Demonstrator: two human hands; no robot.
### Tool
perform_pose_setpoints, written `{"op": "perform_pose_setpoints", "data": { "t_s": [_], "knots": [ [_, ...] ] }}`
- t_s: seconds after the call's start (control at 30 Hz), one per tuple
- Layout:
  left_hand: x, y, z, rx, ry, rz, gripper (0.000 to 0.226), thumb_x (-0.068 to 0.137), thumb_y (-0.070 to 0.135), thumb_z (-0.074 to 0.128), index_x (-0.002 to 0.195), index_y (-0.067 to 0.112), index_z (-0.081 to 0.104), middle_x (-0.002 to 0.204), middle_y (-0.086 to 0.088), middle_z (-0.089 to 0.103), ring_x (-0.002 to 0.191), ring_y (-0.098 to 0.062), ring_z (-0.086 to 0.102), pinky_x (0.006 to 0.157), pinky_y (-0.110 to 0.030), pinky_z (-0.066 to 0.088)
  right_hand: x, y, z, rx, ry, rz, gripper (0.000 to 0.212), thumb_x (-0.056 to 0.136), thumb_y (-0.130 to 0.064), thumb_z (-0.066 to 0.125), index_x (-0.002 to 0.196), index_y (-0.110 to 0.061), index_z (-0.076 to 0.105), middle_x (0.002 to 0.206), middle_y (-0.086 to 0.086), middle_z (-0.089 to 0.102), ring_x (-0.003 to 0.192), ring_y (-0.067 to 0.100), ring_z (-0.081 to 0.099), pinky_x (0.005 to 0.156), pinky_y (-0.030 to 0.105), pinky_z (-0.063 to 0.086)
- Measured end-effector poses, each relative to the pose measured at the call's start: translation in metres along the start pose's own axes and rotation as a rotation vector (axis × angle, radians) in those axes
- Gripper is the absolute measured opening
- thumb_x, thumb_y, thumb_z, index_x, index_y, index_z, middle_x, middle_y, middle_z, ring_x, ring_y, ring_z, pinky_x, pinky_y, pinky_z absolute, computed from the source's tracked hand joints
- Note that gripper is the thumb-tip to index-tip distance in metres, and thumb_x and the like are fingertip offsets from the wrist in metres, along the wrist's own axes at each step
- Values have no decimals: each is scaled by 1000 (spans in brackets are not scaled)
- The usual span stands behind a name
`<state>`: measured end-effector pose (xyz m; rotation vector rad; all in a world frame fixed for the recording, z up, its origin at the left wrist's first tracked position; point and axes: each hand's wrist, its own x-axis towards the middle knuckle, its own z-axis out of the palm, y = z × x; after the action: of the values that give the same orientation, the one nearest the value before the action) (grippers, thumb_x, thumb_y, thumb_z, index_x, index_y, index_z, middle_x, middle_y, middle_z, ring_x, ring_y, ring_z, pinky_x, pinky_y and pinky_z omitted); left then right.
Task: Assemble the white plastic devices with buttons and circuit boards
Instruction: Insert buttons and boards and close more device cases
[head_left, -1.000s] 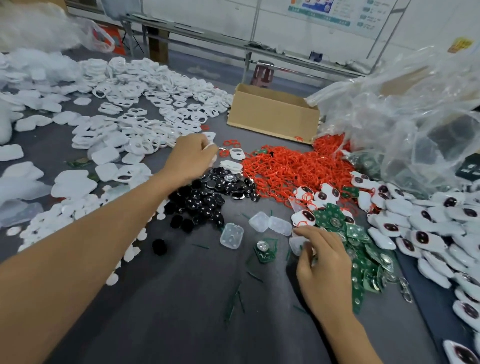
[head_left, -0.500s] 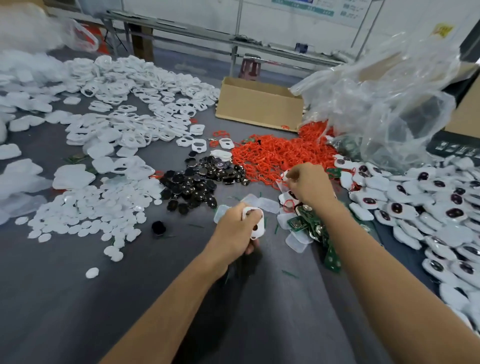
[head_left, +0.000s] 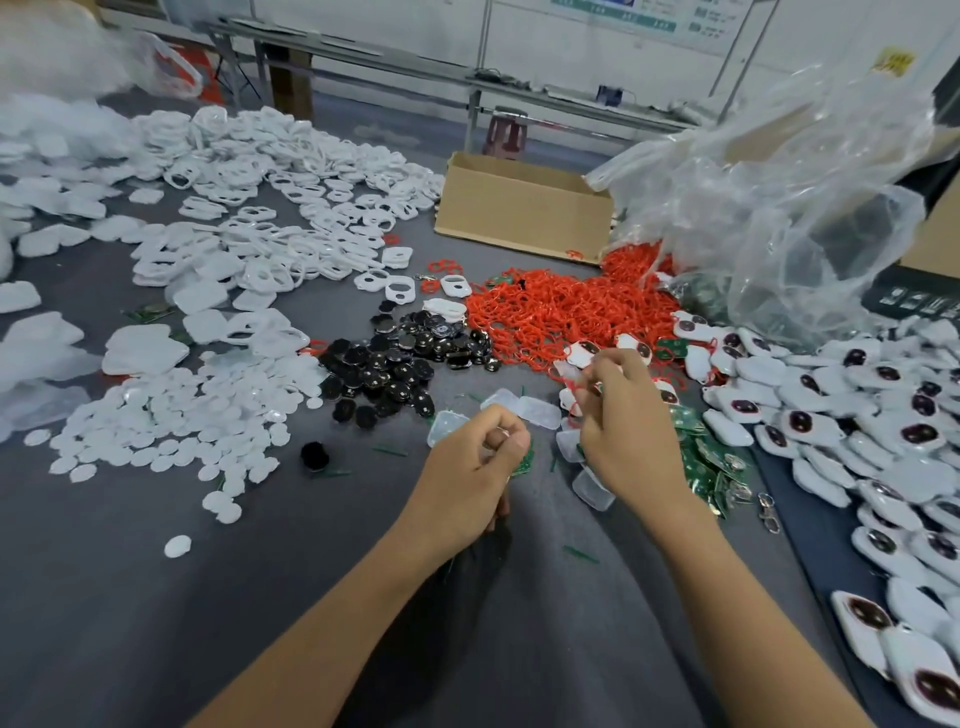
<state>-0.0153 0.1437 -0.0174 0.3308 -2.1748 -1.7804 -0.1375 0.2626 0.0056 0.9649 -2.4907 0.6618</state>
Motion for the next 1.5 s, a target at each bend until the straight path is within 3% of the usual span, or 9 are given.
{"op": "perform_pose_setpoints", "data": {
  "t_s": [0.13,0.27,0.4,0.5,0.7,0.97,1.1,1.27,1.5],
  "knots": [
    [0,0,1,39,120,82,13,90,23,63,78,27,62,71,3,54,45,-7,48,48,-16,39,-16,-3,-11,60,-29,25,4,90,-6,58,87,-5,60,133,10,43,95,29,57,74,39,47],
    [-3,3,-1,65,206,182,29,84,22,73,86,50,64,87,15,65,70,-7,55,66,-15,43,-29,-13,-16,257,-96,-109,11,86,-1,61,83,-11,61,82,-10,56,69,7,49,65,25,34],
    [-3,6,-1,62,199,268,18,83,13,73,89,30,73,91,19,71,88,-4,63,76,-12,45,-38,-23,-11,302,-141,-130,10,87,-2,61,82,-12,61,68,-19,49,64,-3,44,61,15,32],
    [-1,4,-1,60,200,260,3,84,14,73,84,17,74,82,8,72,80,-11,64,75,-28,50,-37,-25,-10,338,-133,-132,12,86,-1,62,80,-11,60,69,-9,56,64,8,47,62,11,34],
    [3,-1,-1,117,182,206,7,84,20,72,79,24,71,79,-3,68,75,-13,55,77,-34,46,-40,-22,-7,451,-92,-28,16,89,-5,60,78,-16,63,67,-4,64,64,9,54,61,15,39],
    [6,-4,2,83,213,157,11,85,21,69,75,24,69,60,19,52,57,0,47,57,-15,35,-41,-22,-5,574,-48,19,12,85,-9,66,77,-16,62,63,0,62,56,21,55,54,26,40],
    [7,-5,3,10,155,134,9,88,20,67,81,26,68,62,12,54,51,-6,48,55,-22,37,-41,-23,-6,543,-24,4,16,84,-4,63,76,-17,60,65,-3,61,60,19,55,57,31,43],
    [4,-4,8,-157,12,7,34,96,10,54,124,26,44,84,2,48,47,-10,44,44,-22,39,-37,-21,-8,637,166,176,22,83,1,66,76,-20,64,63,-12,62,57,3,56,58,10,40],
    [1,-1,10,-245,-73,-30,23,93,2,58,109,5,41,68,-4,56,49,-10,47,43,-19,38,-42,-40,1,616,194,59,10,79,-9,65,79,-19,67,71,-6,65,64,12,61,63,24,48]
  ]
}}
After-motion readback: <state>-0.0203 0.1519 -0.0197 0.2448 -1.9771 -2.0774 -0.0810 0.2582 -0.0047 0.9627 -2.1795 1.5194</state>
